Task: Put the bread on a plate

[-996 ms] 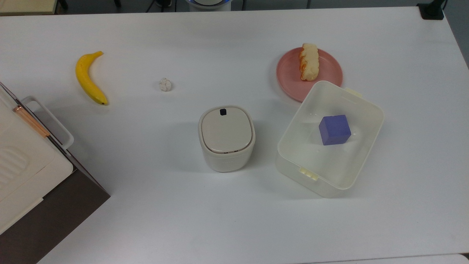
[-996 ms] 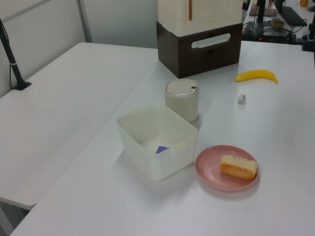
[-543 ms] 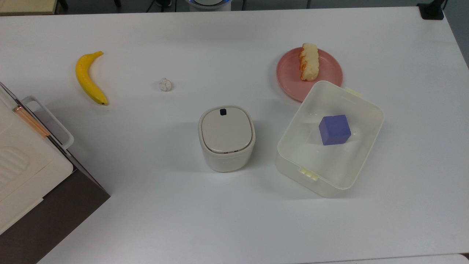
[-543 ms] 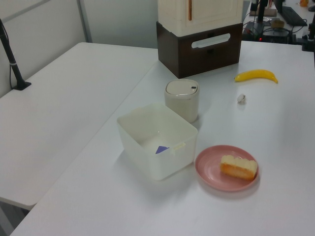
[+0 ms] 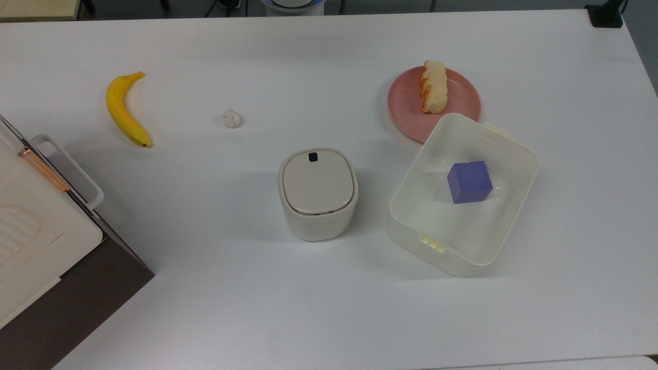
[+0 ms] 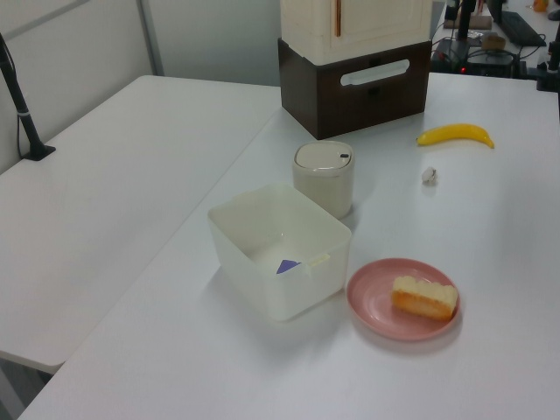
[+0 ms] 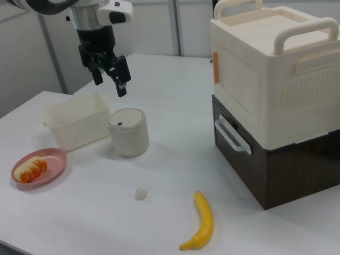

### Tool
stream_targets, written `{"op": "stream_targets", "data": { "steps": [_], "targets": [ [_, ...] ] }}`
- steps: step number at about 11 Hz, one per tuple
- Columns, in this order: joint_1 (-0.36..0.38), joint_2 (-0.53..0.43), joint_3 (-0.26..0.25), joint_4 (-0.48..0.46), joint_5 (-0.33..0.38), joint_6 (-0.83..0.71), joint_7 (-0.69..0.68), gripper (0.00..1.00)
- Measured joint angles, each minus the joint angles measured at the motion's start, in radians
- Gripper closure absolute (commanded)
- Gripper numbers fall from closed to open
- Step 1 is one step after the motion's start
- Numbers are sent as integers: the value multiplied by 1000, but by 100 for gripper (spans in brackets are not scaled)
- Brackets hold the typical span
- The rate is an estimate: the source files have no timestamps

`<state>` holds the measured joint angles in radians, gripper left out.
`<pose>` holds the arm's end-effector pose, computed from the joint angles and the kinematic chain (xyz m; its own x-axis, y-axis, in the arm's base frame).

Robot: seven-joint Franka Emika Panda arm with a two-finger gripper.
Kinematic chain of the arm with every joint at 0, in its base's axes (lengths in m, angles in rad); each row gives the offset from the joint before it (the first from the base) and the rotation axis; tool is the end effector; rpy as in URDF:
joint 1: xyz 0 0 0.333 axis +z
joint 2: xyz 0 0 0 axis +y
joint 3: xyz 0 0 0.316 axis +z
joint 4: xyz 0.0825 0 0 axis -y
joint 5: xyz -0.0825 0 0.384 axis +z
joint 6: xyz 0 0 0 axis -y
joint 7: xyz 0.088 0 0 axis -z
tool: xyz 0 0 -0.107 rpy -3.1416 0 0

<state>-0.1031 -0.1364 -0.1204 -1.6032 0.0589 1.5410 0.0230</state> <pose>0.4958 -0.1113 0.6788 0.9677 -0.2418 0.0715 -0.2364 -0.9687 -0.0765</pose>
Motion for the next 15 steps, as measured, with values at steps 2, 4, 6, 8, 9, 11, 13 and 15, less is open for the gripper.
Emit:
{"op": "stream_targets", "data": {
  "steps": [2, 4, 6, 8, 9, 11, 13, 15],
  "targets": [
    [0, 0, 0, 0, 0, 0, -2, 0],
    [5, 0, 0, 0, 2, 0, -9, 0],
    [40, 6, 2, 0, 21, 0, -6, 0],
    [89, 15, 3, 1, 23, 0, 44, 0],
    [105, 19, 3, 2, 23, 0, 64, 0],
    [112, 25, 4, 2, 23, 0, 87, 0],
    [112, 29, 4, 2, 23, 0, 88, 0],
    [127, 43, 1, 4, 23, 0, 88, 0]
  ]
}}
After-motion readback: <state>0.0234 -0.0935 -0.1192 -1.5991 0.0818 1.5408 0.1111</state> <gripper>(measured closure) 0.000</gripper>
